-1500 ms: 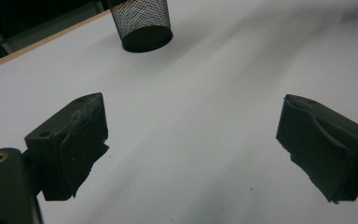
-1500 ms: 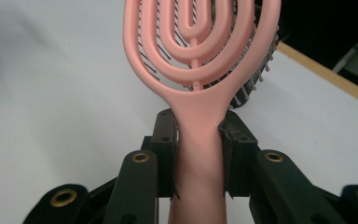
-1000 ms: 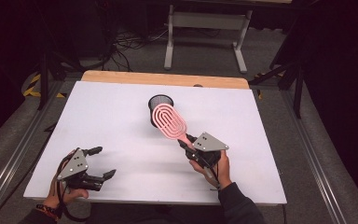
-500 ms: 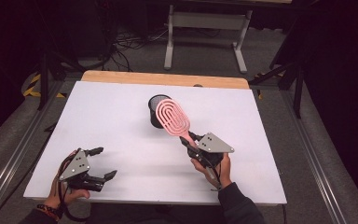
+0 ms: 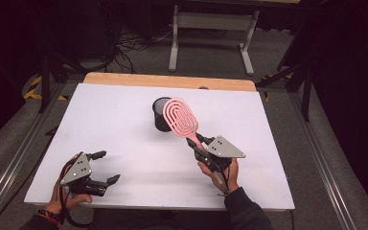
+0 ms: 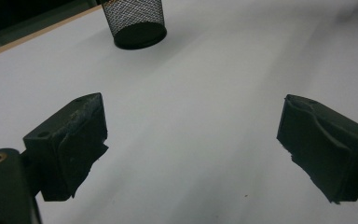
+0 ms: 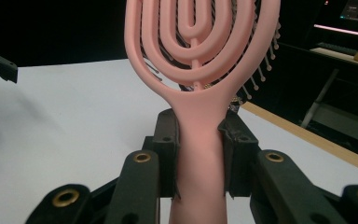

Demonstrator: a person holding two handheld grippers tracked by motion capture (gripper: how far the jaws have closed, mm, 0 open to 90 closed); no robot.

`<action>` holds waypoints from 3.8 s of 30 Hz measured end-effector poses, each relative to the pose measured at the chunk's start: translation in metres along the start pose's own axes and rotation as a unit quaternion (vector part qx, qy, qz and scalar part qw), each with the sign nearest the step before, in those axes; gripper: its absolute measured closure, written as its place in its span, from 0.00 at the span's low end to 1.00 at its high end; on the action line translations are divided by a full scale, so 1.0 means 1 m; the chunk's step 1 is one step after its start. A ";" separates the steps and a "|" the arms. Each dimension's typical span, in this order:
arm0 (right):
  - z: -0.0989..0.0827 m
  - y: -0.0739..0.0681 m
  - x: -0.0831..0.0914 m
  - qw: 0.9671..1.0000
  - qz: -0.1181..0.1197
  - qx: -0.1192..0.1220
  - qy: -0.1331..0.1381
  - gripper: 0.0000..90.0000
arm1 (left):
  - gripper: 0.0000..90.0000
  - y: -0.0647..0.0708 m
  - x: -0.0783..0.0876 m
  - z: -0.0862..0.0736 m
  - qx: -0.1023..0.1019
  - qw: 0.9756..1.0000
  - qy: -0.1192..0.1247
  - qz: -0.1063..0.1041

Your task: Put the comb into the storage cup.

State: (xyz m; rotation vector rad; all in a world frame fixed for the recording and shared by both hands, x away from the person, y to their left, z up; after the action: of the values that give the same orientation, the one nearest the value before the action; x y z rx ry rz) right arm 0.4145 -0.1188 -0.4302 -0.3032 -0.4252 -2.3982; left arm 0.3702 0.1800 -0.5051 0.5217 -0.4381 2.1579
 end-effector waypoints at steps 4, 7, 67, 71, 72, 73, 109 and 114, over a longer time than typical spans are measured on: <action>0.001 -0.003 -0.001 1.000 0.001 0.002 0.005 0.79 | 0.11 -0.002 0.001 0.012 0.008 1.000 0.020 -0.005; 0.002 -0.005 -0.001 1.000 0.001 0.003 0.011 0.79 | 0.11 -0.003 0.001 0.027 0.022 0.999 0.043 -0.020; -0.013 -0.055 -0.028 0.997 0.041 0.066 -0.005 0.78 | 0.69 0.027 -0.051 0.141 0.082 0.961 0.190 -0.184; -0.012 -0.056 -0.028 0.997 0.041 0.070 -0.002 0.79 | 0.70 0.032 -0.048 0.144 0.072 0.960 0.197 -0.184; -0.012 -0.057 -0.028 0.997 0.043 0.071 -0.004 0.78 | 0.70 0.033 -0.047 0.145 0.069 0.961 0.198 -0.179; -0.012 -0.057 -0.028 0.997 0.043 0.071 -0.004 0.78 | 0.70 0.033 -0.046 0.145 0.067 0.962 0.199 -0.174; -0.012 -0.014 -0.001 0.999 0.003 0.036 0.004 0.41 | 0.71 -0.003 -0.016 0.152 0.064 0.971 0.215 -0.086; -0.017 -0.005 0.007 0.999 -0.012 0.034 -0.001 0.36 | 0.71 -0.009 -0.016 0.153 0.064 0.971 0.215 -0.078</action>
State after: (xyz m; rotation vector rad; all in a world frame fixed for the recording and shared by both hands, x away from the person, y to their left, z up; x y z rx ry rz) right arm 0.4040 -0.1255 -0.4450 -0.2711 -0.5129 -2.4015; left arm 0.4185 0.1015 -0.3815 0.1407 -0.0184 2.0780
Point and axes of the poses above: each handheld gripper's, and its own axes: x roughly backward along the jaws, z roughly out of its top, y roughly to its right, the point moved 8 cm from there along -x, roughly forward along the jaws, and after that the axes turned 8 degrees about -y, right-handed, at the moved point
